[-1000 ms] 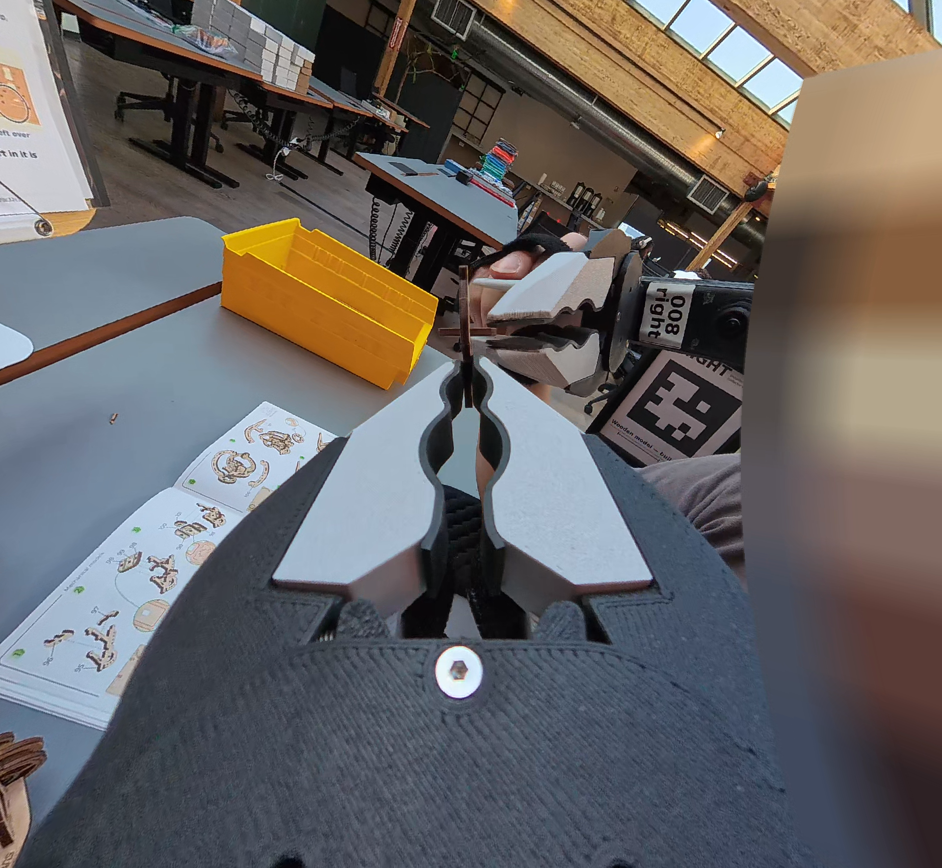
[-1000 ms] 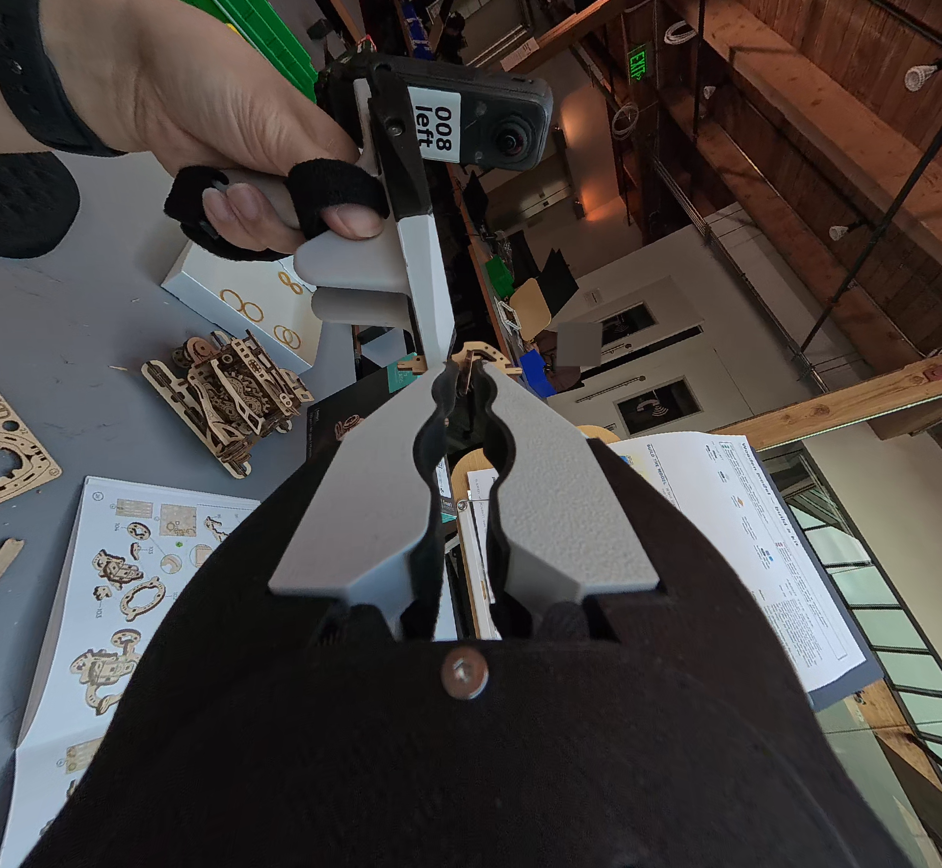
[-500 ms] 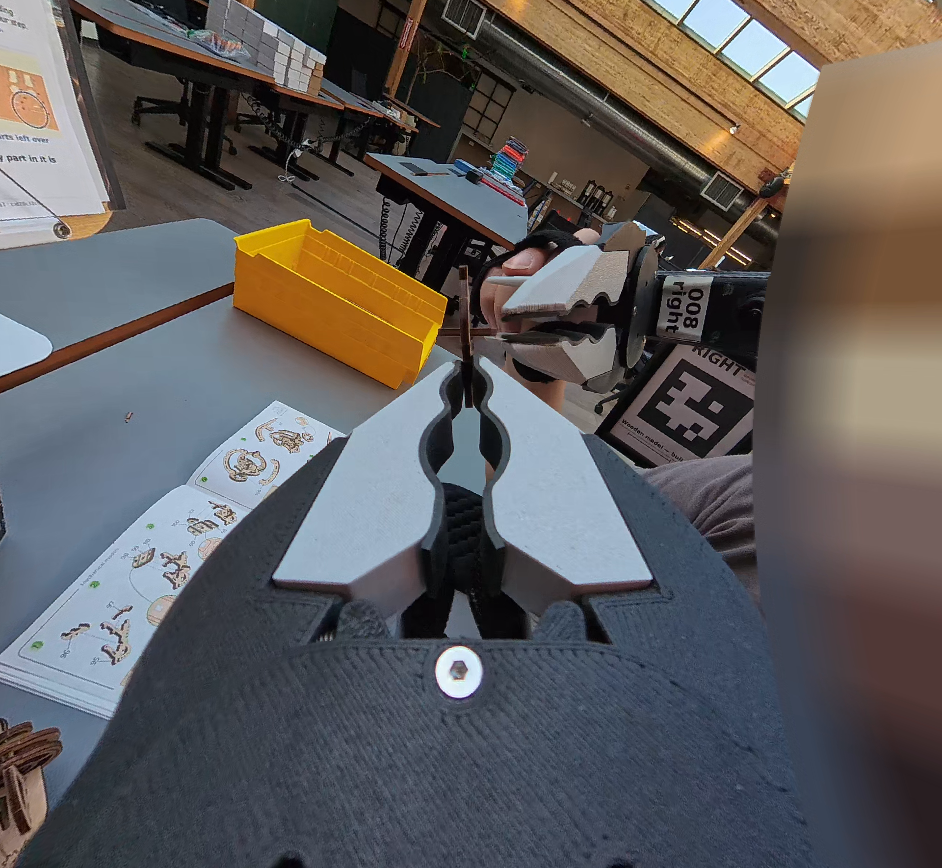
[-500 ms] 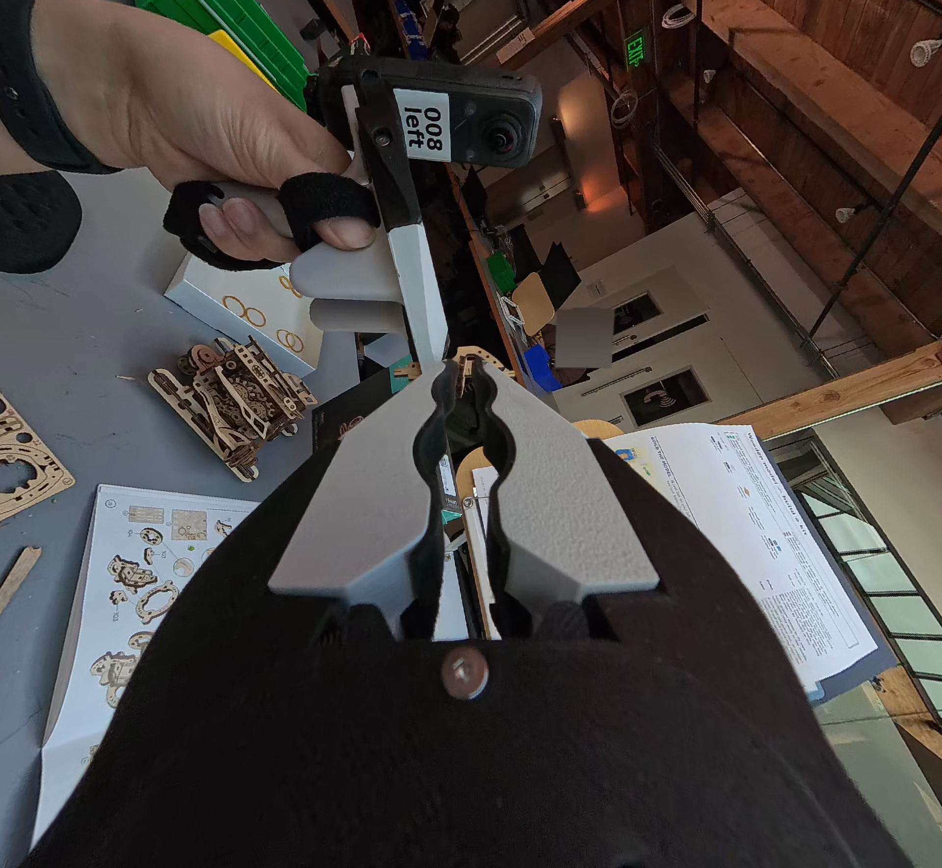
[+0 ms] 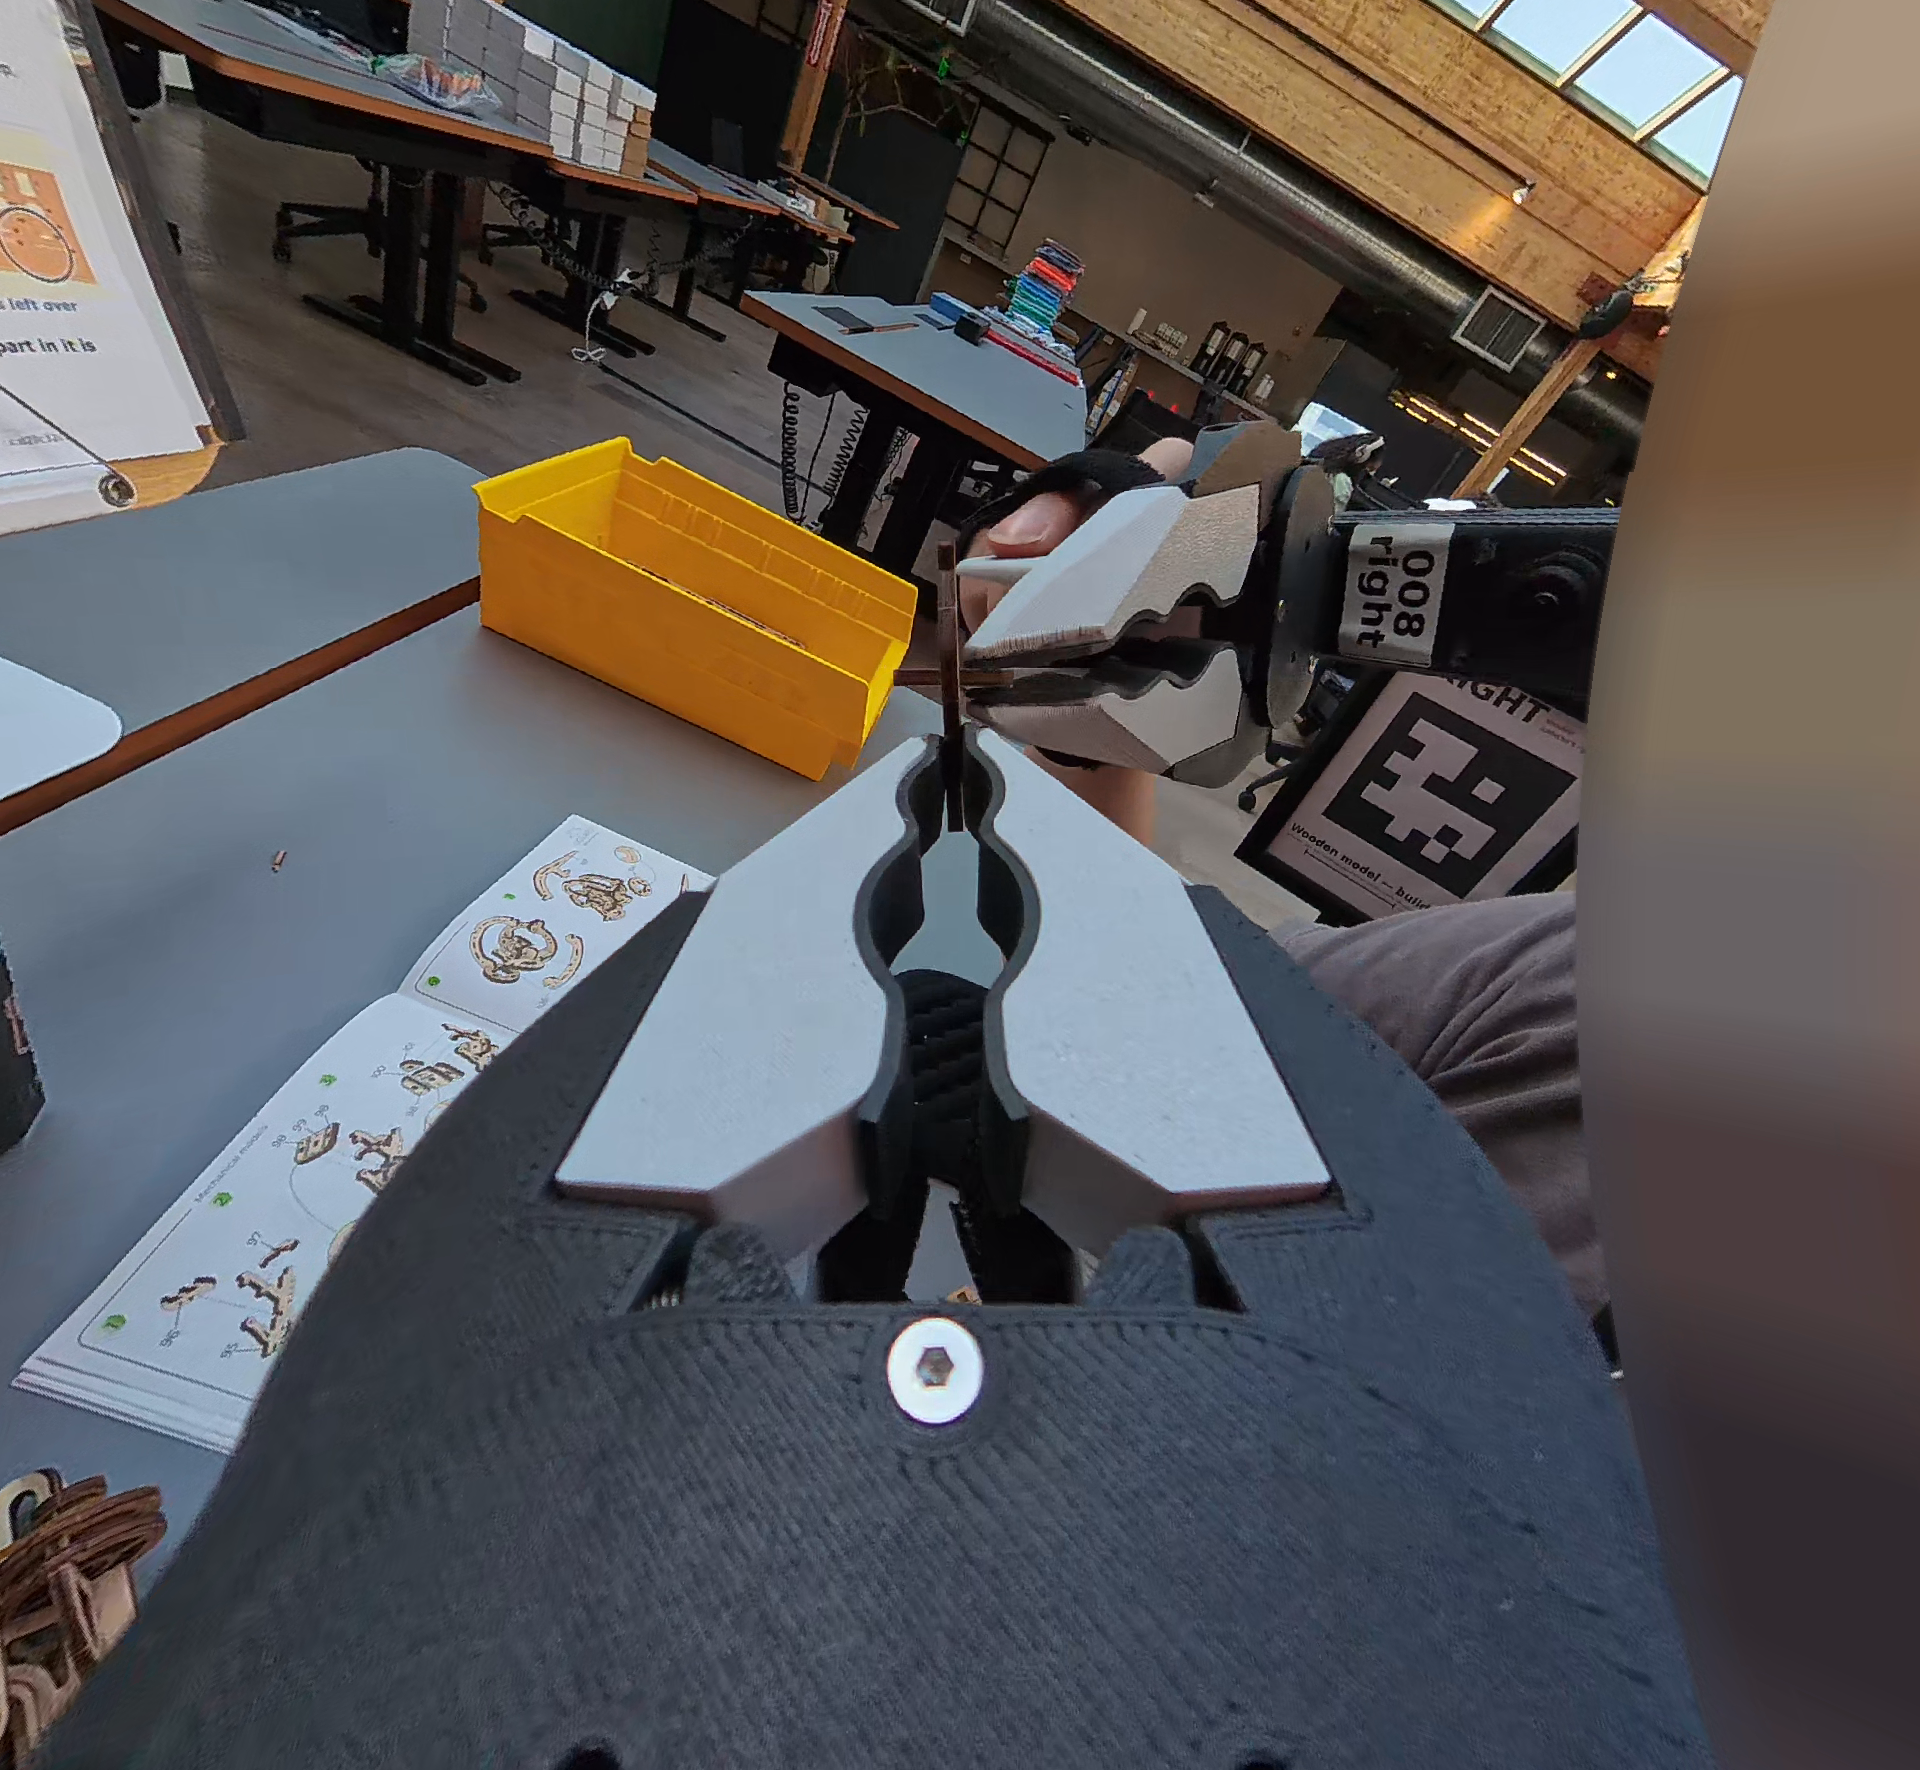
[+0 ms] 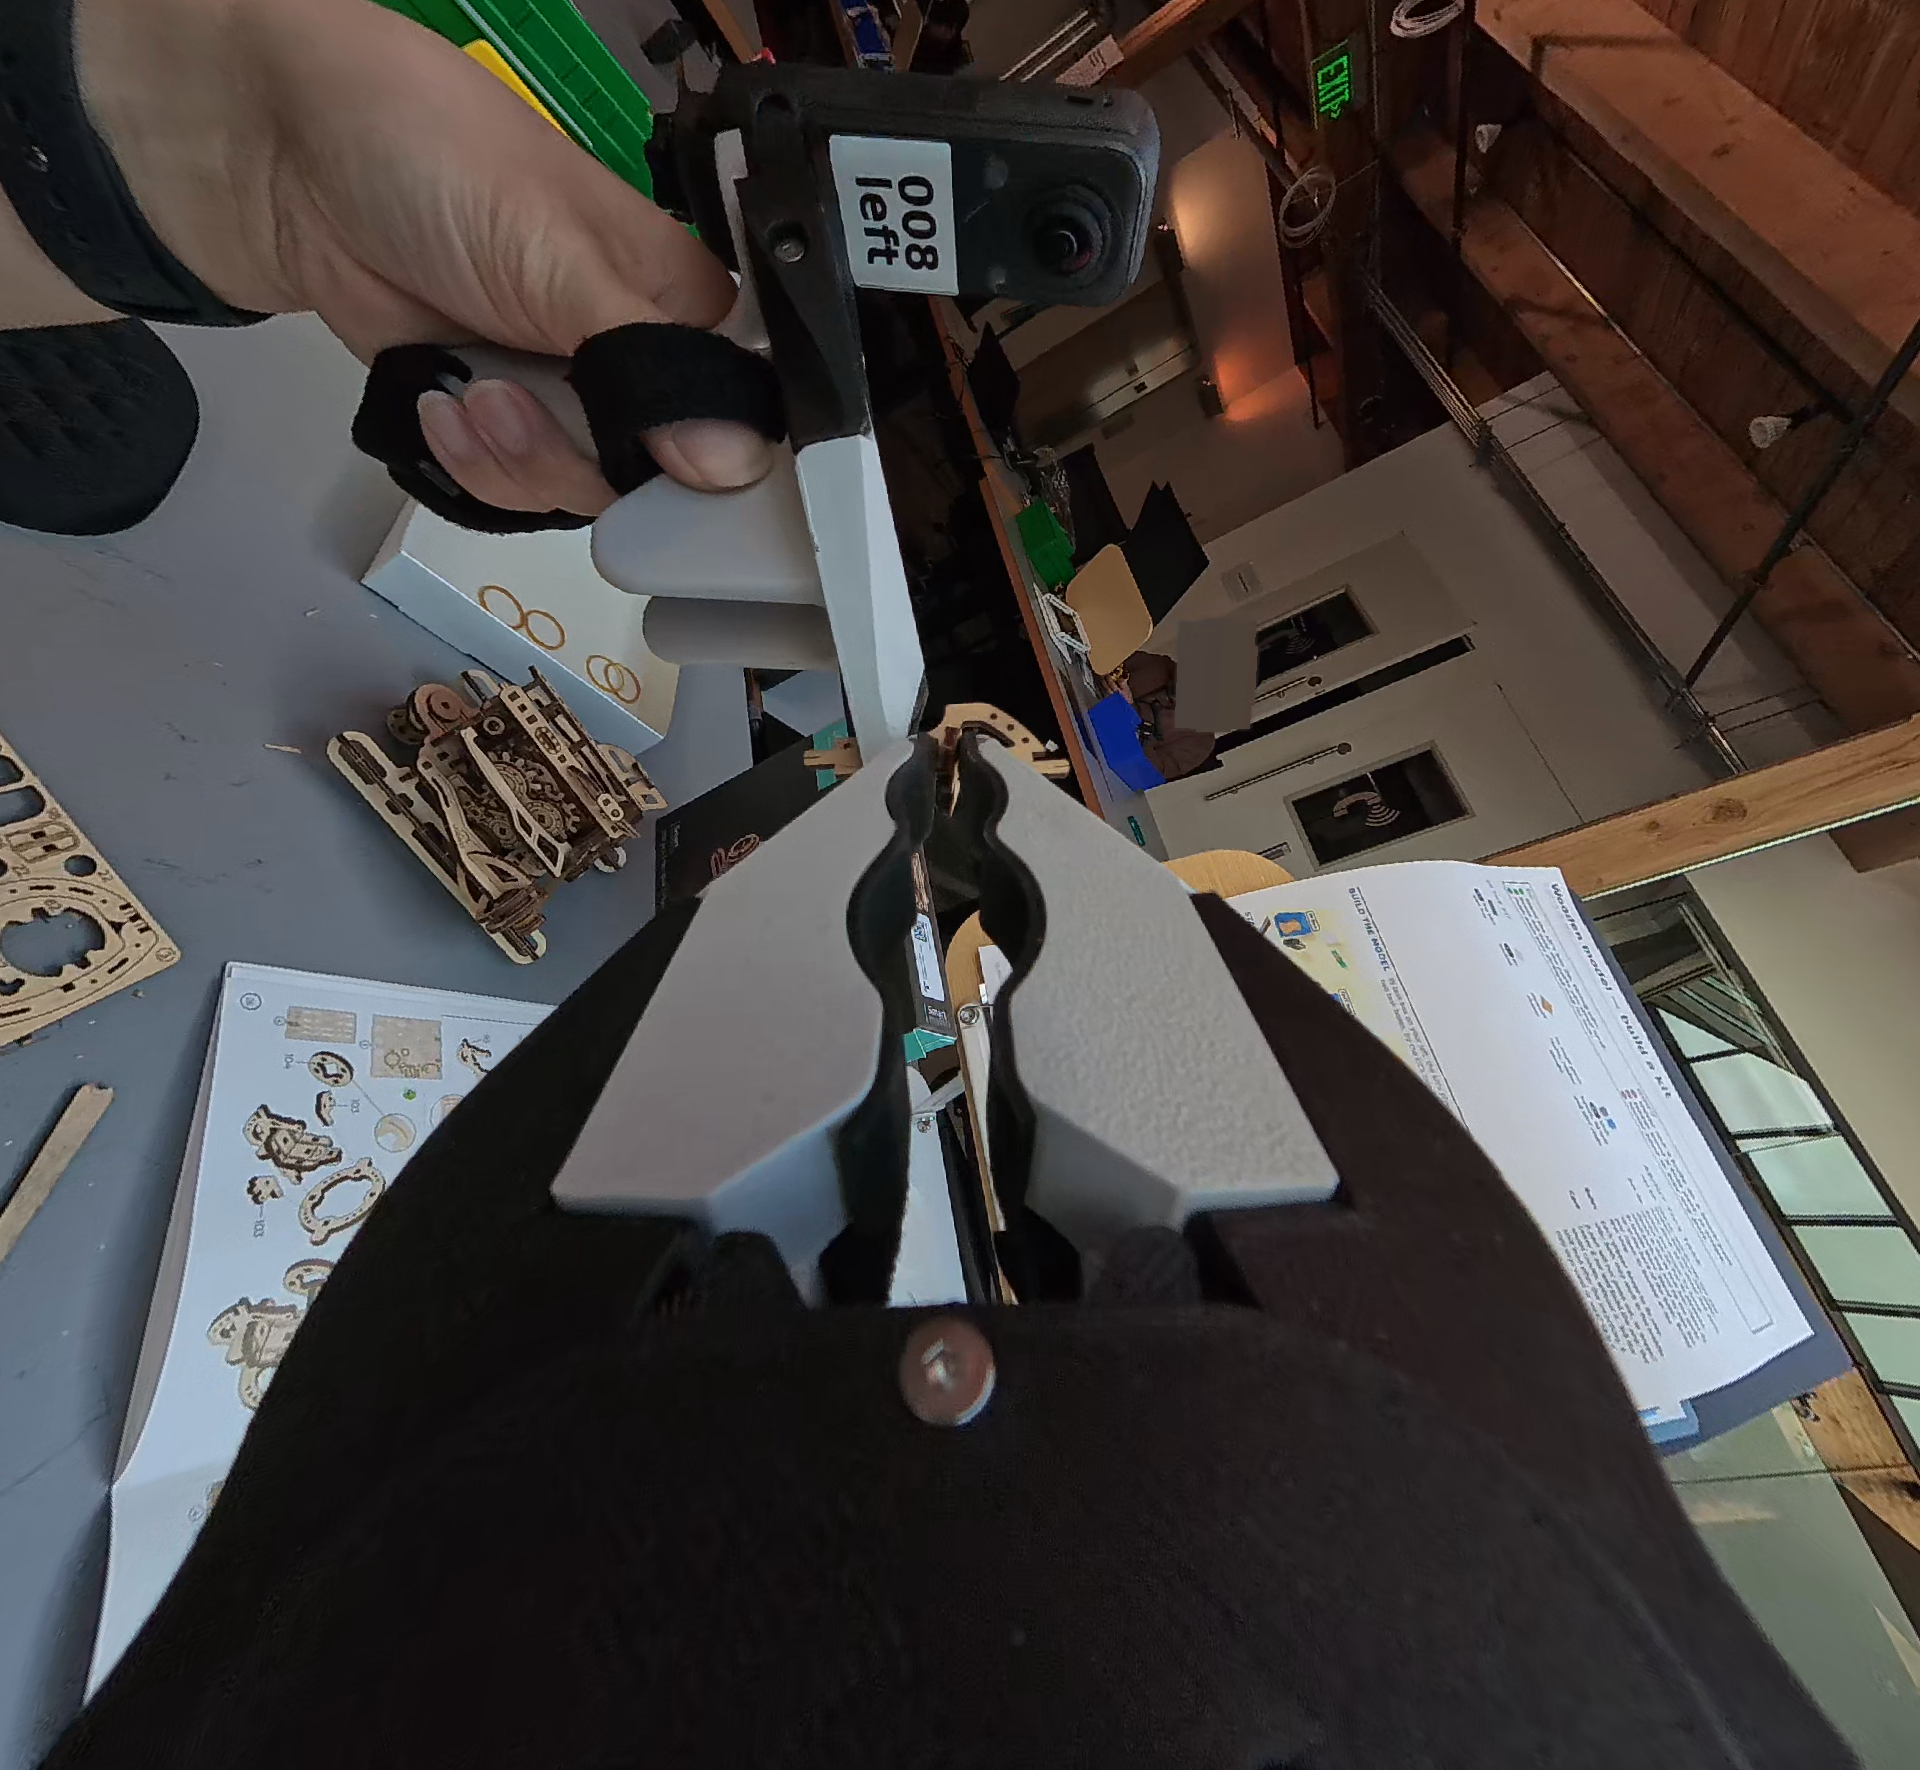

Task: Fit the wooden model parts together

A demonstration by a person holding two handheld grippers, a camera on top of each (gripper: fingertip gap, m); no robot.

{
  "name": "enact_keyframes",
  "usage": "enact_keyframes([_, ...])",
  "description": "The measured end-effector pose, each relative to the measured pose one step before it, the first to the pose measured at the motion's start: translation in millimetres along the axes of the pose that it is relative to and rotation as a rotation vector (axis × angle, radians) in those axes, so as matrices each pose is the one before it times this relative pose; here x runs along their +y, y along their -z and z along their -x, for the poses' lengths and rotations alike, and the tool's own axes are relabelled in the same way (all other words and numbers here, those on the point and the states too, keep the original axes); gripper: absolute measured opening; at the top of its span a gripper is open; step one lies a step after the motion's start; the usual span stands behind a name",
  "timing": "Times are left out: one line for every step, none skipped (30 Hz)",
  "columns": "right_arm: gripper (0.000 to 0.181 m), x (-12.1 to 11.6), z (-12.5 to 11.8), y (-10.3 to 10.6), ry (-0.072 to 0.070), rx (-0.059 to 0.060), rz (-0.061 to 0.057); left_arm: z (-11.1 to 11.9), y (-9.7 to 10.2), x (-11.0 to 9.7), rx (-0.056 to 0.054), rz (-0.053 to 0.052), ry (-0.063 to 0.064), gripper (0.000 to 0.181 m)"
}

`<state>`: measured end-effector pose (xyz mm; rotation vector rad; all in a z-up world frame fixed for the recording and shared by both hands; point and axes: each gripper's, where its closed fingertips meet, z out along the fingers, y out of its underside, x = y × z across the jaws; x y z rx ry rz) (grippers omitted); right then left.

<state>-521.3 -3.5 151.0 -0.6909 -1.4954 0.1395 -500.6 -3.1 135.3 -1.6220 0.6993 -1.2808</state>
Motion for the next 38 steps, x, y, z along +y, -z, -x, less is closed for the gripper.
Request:
enact_keyframes([0.002, 0.19, 0.05, 0.05, 0.0026, 0.0006, 0.0043, 0.01, 0.02, 0.01, -0.0003, -0.0002, -0.0007, 0.0])
enact_keyframes([0.003, -0.21, -0.37, 0.22, 0.005, 0.0043, -0.0003, -0.12, 0.13, -0.36, 0.0006, -0.0026, 0.0006, 0.0])
enact_keyframes([0.004, -0.01, -0.34, 0.17, 0.0057, 0.0035, 0.0008, -0.16, 0.26, -0.32, -0.0003, -0.0014, 0.0005, 0.0])
enact_keyframes([0.005, 0.99, -0.79, 0.24, 0.003, 0.0046, 0.0066, -0.07, 0.3, -0.28, -0.0011, -0.0017, -0.0016, 0.0])
enact_keyframes([0.005, 1.34, -0.61, 0.15, 0.0013, 0.0026, 0.008, -0.21, 0.43, -0.64, -0.0006, -0.003, -0.0023, 0.0])
enact_keyframes([0.0, 0.67, 0.64, 0.18, 0.0039, -0.0038, 0.0022, -0.46, 0.37, -0.6, -0.0004, -0.0034, -0.0019, 0.0])
enact_keyframes([0.0, -0.79, 0.37, 0.05, 0.0008, -0.0005, -0.0059, -0.65, -0.12, 0.35, 0.0003, 0.0036, -0.0042, 0.0])
enact_keyframes([0.0, -0.39, 0.46, 0.11, -0.0002, -0.0035, -0.0038, -0.44, -0.25, 0.58, -0.0004, 0.0044, -0.0059, 0.0])
enact_keyframes([0.0, -0.37, 0.07, 0.39, 0.0014, -0.0004, -0.0033, -0.6, -0.18, 0.01, 0.0012, 0.0013, -0.0062, 0.0])
enact_keyframes([0.0, -0.78, -0.11, 0.72, 0.0075, 0.0024, -0.0059, -1.11, 0.46, -0.13, 0.0051, 0.0005, -0.005, 0.0])
enact_keyframes([0.0, -0.61, -0.82, 0.8, 0.007, 0.0065, -0.0037, -0.33, 1.39, 0.31, 0.0008, 0.0047, 0.0013, 0.005])
enact_keyframes([0.0, -0.02, -0.6, 1.12, 0.0106, 0.0051, 0.0013, 1.18, 2.43, -0.35, -0.0083, 0.0027, 0.0047, 0.018])
enact_keyframes([0.0, -0.67, -1.49, 1.67, 0.0239, 0.0141, -0.0027, 0.63, 3.75, -1.32, -0.0053, -0.0022, -0.0029, 0.022])
enact_keyframes([0.0, -1.61, -0.8, 1.72, 0.0352, 0.014, -0.0085, -0.28, 4.62, -2.67, -0.001, -0.0104, -0.0118, 0.022])
enact_keyframes([0.0, -1.89, -0.38, 1.55, 0.0331, 0.0115, -0.008, -1.94, 4.69, -3.82, 0.0054, -0.0179, -0.0176, 0.021])
enact_keyframes([0.0, -1.54, 0.42, 0.89, 0.0246, 0.0051, -0.0044, -3.33, 4.05, -4.71, 0.0113, -0.0234, -0.0224, 0.02])
enact_keyframes([0.0, -1.72, 1.31, 0.35, 0.02, -0.0006, -0.0029, -3.18, 2.75, -4.02, 0.0065, -0.0205, -0.0248, 0.02])
enact_keyframes([0.0, -2.33, 1.49, 0.11, 0.0212, -0.0008, -0.0058, -2.81, 1.49, -3.11, 0.0023, -0.0142, -0.0323, 0.02])
enact_keyframes([0.001, -2.48, 1.11, -0.06, 0.0236, 0.0029, -0.006, -1.16, 0.41, -0.9, -0.011, -0.0018, -0.0368, 0.019])
enact_keyframes([0.001, -3.08, 0.85, 0.07, 0.0238, 0.0046, -0.0091, 1.31, -0.33, 1.0, -0.0264, 0.0104, -0.0371, 0.02])
enact_keyframes([0.001, -3.24, 1.2, 0.08, 0.0198, 0.0001, -0.0097, 1.01, -0.44, 1.5, -0.024, 0.0145, -0.0374, 0.02])
enact_keyframes([0.0, -2.02, 0.93, 0.08, 0.0128, -0.0008, -0.0007, -1.26, -0.49, 1.18, -0.0073, 0.0097, -0.0295, 0.019])
enact_keyframes([0.001, 0.09, 0.18, 0.03, 0.011, 0.0009, 0.0116, -3.11, 0.01, -0.52, 0.0088, -0.0001, -0.0165, 0.018])
enact_keyframes([0.001, 0.06, 0.68, 0.05, 0.0082, -0.0029, 0.0081, -4.11, -0.3, -0.15, 0.0203, 0.0009, -0.0034, 0.019])
enact_keyframes([0.001, -0.59, 0.55, -0.04, 0.0069, -0.0008, 0.0027, -3.43, -0.46, -0.02, 0.0217, 0.0006, 0.0057, 0.019])
enact_keyframes([0.001, -0.83, 0.83, -0.24, 0.0064, -0.0027, 0.0003, -2.12, -0.47, -0.04, 0.0179, -0.0019, 0.0099, 0.02])
enact_keyframes([0.001, -0.69, 0.7, -0.31, 0.004, -0.0021, 0.0013, -0.48, -0.57, 0.08, 0.0108, -0.0016, 0.0112, 0.02])
enact_keyframes([0.001, -0.86, 0.67, -0.23, 0.0046, -0.0023, -0.0004, 0.53, -0.82, 0.97, 0.005, 0.0032, 0.0076, 0.019])
enact_keyframes([0.001, -0.82, 0.61, -0.15, 0.0052, -0.0017, -0.0013, 0.02, -0.88, 1.88, 0.0066, 0.0096, 0.0021, 0.013])
enact_keyframes([0.001, -0.51, 0.54, -0.12, 0.0029, -0.0025, -0.0001, -1.77, -0.96, 2.86, 0.0162, 0.0164, -0.003, 0.0])
enact_keyframes([0.001, -0.45, 0.57, 0.0, 0.0005, -0.0033, -0.0014, -0.13, -0.8, 1.62, 0.0025, 0.0097, -0.0012, 0.0])
enact_keyframes([0.001, 0.38, -0.47, -0.23, -0.0041, 0.0017, 0.0021, 0.36, 0.05, -0.09, -0.0019, -0.0002, -0.0043, 0.0])
enact_keyframes([0.001, -0.82, 0.3, 0.1, -0.0104, -0.0042, -0.0056, -0.67, 0.22, 0.16, 0.0031, 0.003, -0.0077, 0.0])
enact_keyframes([0.002, -2.9, -0.28, 1.36, -0.0118, -0.0033, -0.016, -2.15, 0.38, -0.17, 0.0123, 0.0007, -0.0051, 0.0])
enact_keyframes([0.005, -6.98, -2.53, 4.01, -0.0126, 0.006, -0.0381, -1.49, 0.66, -1.5, 0.0081, -0.0066, -0.0056, 0.0])
enact_keyframes([0.008, -9.99, -6.28, 6.84, -0.0207, 0.0224, -0.0566, -1.77, 0.99, -2.99, 0.0065, -0.0163, -0.0144, 0.0])
enact_keyframes([0.01, -10.65, -9.45, 8.54, -0.0405, 0.0338, -0.0699, -3.16, 1.04, -3.6, 0.0119, -0.0196, -0.0286, 0.0])
enact_keyframes([0.01, -8.78, -11.01, 7.73, -0.0891, 0.0243, -0.0713, -4.04, 1.06, -4.7, 0.0113, -0.0255, -0.0435, 0.0])
